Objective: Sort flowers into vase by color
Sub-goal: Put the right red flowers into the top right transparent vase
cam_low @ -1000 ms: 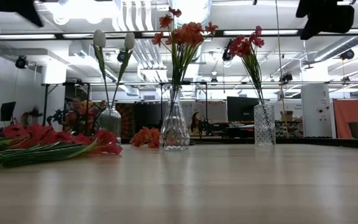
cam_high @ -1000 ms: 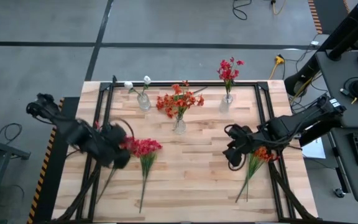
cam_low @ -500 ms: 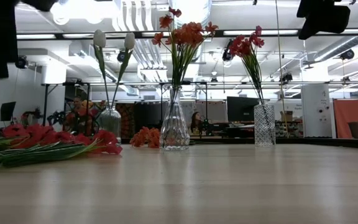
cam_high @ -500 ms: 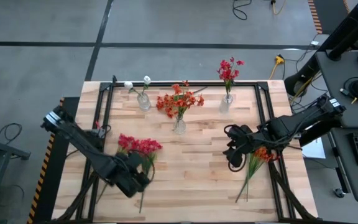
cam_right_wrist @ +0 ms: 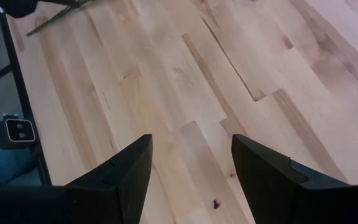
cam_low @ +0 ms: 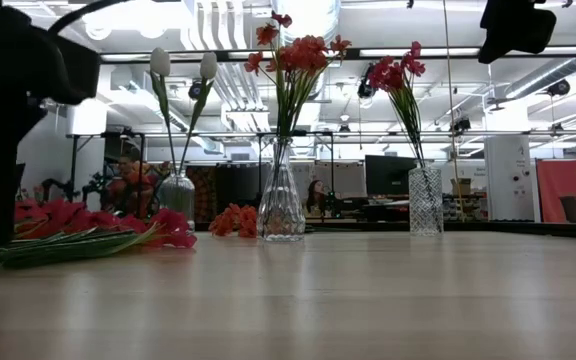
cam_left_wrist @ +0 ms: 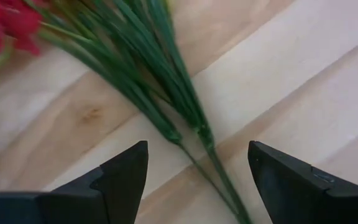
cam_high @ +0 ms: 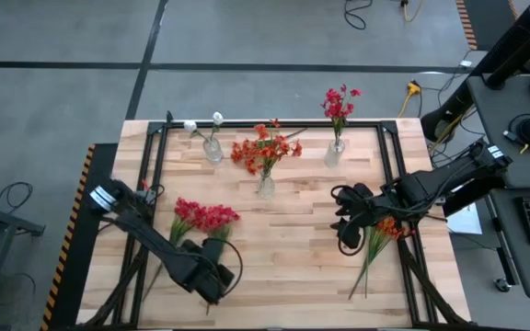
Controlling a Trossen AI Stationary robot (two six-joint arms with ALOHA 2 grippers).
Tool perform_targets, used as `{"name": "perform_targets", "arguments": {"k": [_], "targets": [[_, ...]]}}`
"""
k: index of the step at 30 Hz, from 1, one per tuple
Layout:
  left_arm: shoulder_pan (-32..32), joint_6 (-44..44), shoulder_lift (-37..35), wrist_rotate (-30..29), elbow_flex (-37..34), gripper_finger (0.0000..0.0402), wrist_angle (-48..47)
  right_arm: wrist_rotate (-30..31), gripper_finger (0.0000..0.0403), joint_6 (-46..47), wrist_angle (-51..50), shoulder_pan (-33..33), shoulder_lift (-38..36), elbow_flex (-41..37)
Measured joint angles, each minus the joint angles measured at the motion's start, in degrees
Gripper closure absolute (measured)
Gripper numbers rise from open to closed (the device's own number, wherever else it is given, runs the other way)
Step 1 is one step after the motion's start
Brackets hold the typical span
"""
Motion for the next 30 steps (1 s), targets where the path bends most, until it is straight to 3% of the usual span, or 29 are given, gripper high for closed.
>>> {"name": "perform_targets", "arguments": {"k": [5,12,30], "targets": [[0.0,-1.7,2.5,-0.1,0.0,0.0168,1.0,0.0,0.019,-0.4,0.0,0.0,0.0,0.0],[0.0,-3.3,4.0,-0.6,0.2,0.0235,2.3,0.0,0.019,-1.1,0.0,0.0,0.0,0.0],[-0.4,-3.7,4.3,-2.0,0.0,0.0351,2.9,0.0,0.019,-2.2,0.0,0.0,0.0,0.0]]}}
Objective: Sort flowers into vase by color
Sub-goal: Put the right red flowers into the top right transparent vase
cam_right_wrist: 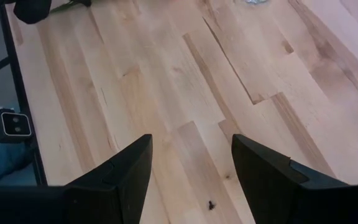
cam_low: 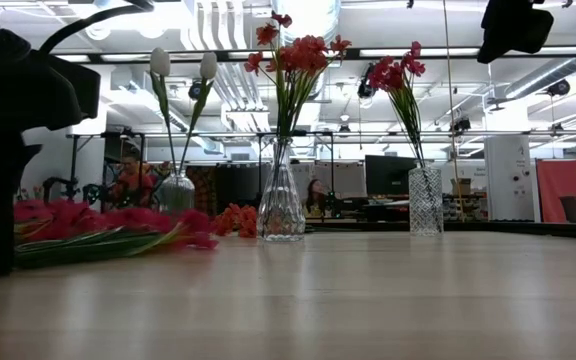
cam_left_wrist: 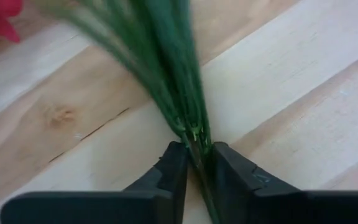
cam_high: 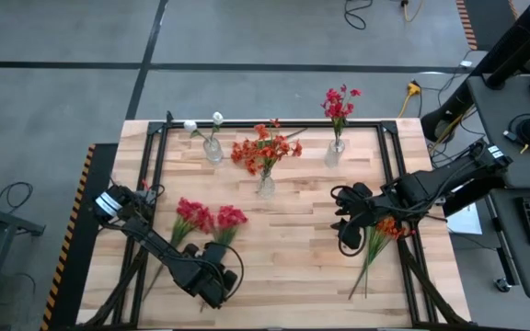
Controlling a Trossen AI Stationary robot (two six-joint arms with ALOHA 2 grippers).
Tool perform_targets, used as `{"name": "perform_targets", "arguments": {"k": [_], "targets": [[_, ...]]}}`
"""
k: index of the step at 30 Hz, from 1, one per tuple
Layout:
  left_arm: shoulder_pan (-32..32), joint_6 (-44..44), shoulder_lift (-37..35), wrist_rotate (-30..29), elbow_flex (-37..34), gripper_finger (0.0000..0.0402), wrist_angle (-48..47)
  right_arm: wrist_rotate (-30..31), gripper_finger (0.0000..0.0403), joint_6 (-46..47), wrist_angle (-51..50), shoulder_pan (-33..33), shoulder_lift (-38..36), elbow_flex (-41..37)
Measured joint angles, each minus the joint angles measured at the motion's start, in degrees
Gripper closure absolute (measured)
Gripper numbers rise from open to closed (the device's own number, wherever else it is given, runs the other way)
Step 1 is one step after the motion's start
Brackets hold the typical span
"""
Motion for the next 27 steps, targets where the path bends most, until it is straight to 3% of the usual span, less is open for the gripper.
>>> {"name": "perform_targets", "arguments": {"k": [8,15,23,27], "targets": [[-0.8,-0.1,-2.1,0.6,-0.2,0.0396,-3.2,0.0,0.019,-0.3,0.0,0.0,0.0,0.0],[-2.6,-0.1,-8.1,-0.1,-0.2,0.04,-7.1,0.0,0.019,-0.8,0.0,0.0,0.0,0.0],[-5.2,0.5,-18.5,-7.8,-0.2,0.04,-8.0,0.4,0.019,-1.2,0.0,0.0,0.0,0.0],[-6.3,2.7,-22.6,-14.5,-0.2,0.04,-8.7,0.5,0.019,-1.8,0.0,0.0,0.0,0.0]]}}
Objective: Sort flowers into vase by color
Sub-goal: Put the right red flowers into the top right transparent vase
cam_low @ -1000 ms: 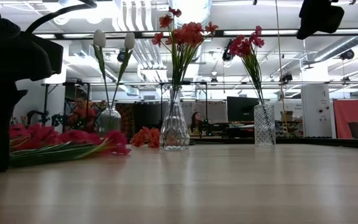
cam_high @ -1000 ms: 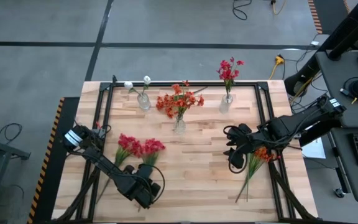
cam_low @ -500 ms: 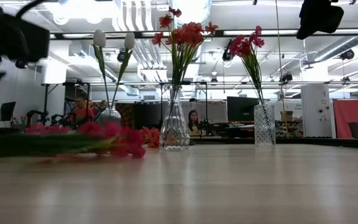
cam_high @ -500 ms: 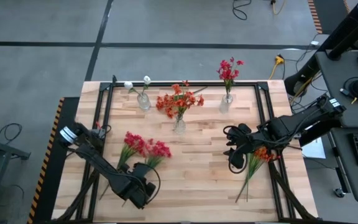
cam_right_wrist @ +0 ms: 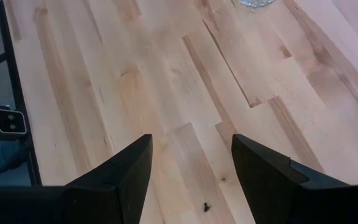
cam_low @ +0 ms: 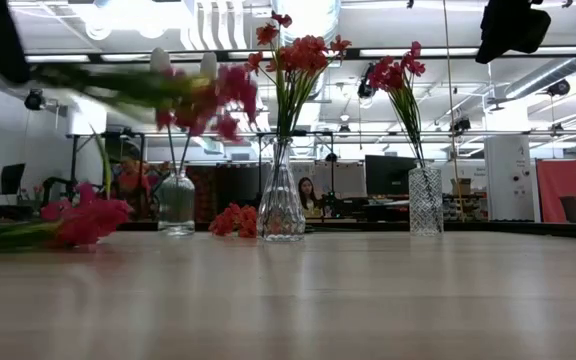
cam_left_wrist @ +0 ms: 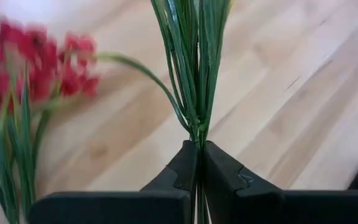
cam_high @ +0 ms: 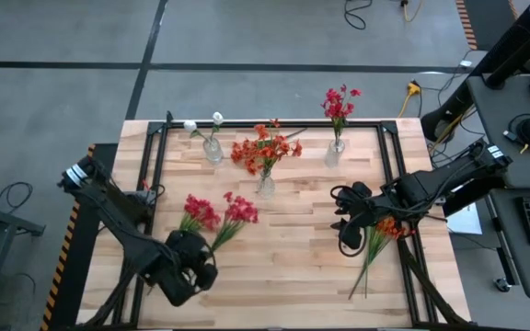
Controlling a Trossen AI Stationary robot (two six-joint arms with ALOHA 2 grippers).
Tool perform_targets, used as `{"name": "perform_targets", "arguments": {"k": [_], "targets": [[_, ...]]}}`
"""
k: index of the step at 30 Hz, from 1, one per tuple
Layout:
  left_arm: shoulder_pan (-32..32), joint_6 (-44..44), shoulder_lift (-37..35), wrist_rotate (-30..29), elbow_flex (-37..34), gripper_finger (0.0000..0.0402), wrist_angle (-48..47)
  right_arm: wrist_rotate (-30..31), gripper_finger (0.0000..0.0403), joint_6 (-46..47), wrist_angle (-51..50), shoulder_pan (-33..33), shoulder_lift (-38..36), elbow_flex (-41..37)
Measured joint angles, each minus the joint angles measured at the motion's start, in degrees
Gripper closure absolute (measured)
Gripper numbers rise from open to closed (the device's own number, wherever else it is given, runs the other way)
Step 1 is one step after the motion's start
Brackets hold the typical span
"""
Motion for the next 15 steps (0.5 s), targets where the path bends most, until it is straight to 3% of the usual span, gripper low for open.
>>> {"name": "perform_targets", "arguments": {"k": [8,15], "targets": [[-0.6,11.1,-4.7,-13.4,0.1,0.04,2.3,1.6,0.019,-1.4,0.0,0.0,0.0,0.0],[-0.6,8.5,-6.2,-11.2,0.1,0.04,-1.0,1.9,0.019,-1.4,0.1,0.0,0.0,-0.1]]}}
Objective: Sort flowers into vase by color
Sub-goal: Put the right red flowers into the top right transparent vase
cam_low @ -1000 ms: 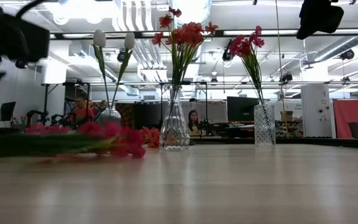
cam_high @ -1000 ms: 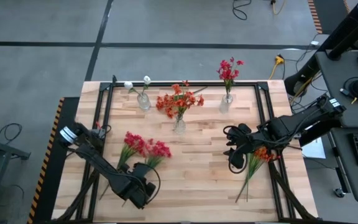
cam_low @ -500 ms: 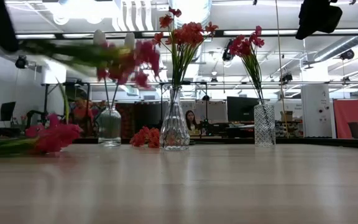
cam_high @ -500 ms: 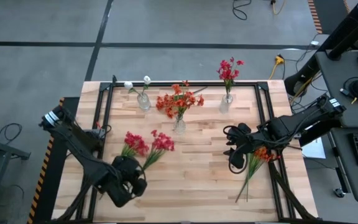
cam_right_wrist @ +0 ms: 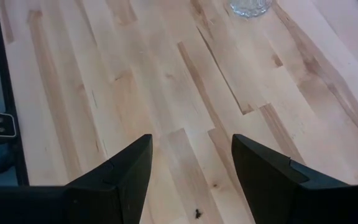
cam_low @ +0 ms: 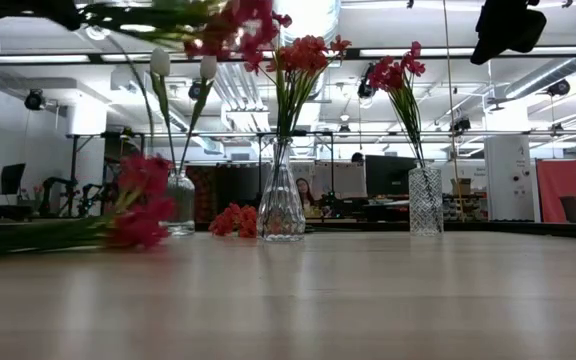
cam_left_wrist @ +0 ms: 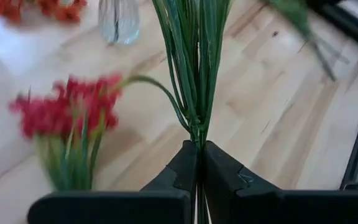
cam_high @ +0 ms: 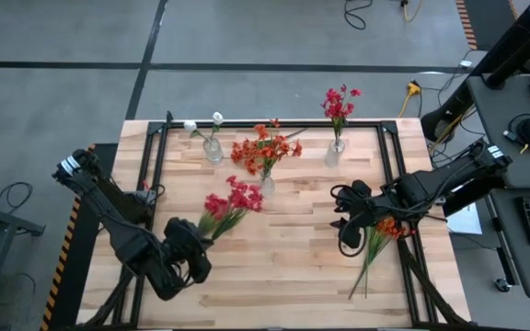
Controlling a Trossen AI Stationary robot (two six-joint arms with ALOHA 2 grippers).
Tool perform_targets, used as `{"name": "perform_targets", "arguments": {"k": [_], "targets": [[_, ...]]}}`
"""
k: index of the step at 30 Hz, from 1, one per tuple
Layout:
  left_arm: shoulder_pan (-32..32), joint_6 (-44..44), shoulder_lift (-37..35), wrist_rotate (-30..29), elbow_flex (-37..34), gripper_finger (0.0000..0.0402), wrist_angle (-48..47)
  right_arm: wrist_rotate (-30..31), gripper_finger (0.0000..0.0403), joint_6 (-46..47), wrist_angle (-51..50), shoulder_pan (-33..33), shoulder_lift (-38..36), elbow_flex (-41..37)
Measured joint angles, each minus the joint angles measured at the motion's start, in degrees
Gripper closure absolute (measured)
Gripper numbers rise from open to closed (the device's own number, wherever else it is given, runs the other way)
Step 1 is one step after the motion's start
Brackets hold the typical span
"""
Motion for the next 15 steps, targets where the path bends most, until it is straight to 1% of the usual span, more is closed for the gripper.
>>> {"name": "perform_targets", "arguments": {"k": [5,8,11,15], "targets": [[0.0,-2.7,-0.2,6.6,0.2,0.04,-2.2,0.1,0.019,0.0,0.1,0.1,0.0,-0.3],[0.0,-5.8,-0.2,11.4,2.0,0.04,-6.7,0.1,0.019,0.0,0.2,0.1,0.0,-0.3],[-0.6,-8.5,0.1,11.7,5.4,0.04,-12.6,0.2,0.019,0.0,0.3,0.1,0.0,-0.3],[-0.6,-9.0,0.7,11.6,11.1,0.04,-19.5,0.5,0.019,0.0,0.4,0.1,0.0,-0.3]]}}
